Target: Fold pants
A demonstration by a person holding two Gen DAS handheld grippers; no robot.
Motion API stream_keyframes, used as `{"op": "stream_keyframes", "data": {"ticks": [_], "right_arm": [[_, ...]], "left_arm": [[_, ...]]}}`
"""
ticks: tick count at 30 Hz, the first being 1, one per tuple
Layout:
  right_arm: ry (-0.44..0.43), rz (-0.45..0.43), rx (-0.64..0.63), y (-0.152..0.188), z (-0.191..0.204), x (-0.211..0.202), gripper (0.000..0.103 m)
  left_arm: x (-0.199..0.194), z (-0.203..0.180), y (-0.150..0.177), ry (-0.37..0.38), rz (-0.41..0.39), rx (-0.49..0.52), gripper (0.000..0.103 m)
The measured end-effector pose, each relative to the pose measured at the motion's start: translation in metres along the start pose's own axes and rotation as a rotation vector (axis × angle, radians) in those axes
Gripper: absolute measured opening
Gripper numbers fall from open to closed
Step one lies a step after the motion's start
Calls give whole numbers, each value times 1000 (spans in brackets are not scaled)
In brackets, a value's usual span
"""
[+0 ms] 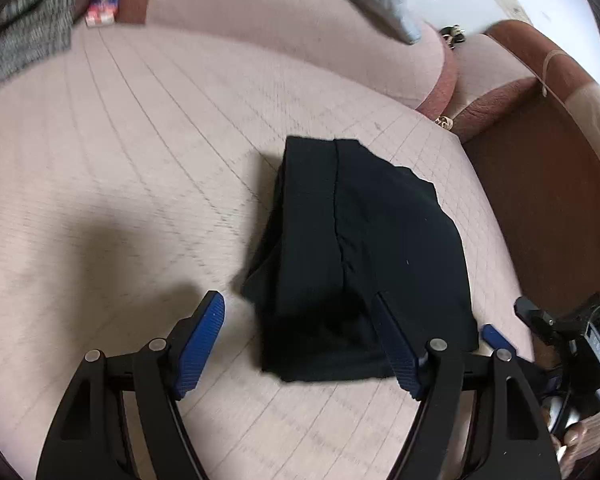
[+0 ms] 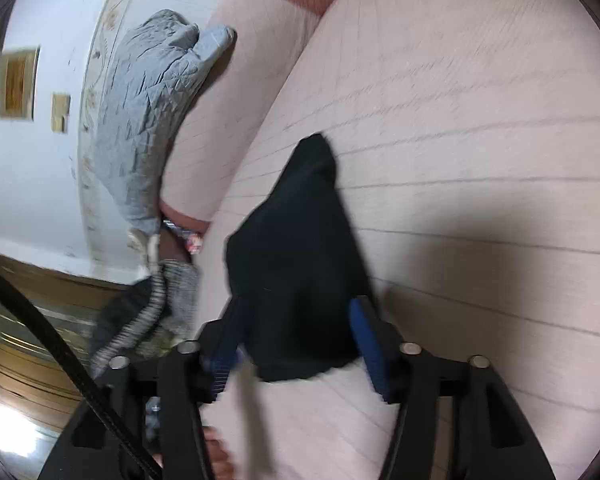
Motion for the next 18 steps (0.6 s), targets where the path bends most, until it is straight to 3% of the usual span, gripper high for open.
{"op": "stream_keyframes", "data": {"ticks": [3, 7, 12, 18], "right_arm": [[61, -36, -133, 14, 14, -18, 62], [234, -116, -367, 48, 33, -35, 61], [328, -120, -409, 72, 22, -41, 61], [374, -161, -498, 88, 26, -46, 63]], "left_arm": [[-22, -11, 16, -54, -53, 76, 75], [-44, -31, 34, -131, -135, 148, 76], [-76, -49, 61, -223, -258, 172, 87], [-94, -51, 75, -253, -280, 175, 88]]}}
Point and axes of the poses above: each gripper's, at about its wrist camera, not at the fingertips, and x roughly the way its jaws point, z to its left, y to its underside, the point moved 1 cm from there along x, roughly the way its jaws point, and after that the axes turned 6 degrees about -z, right-handed, at the moved point
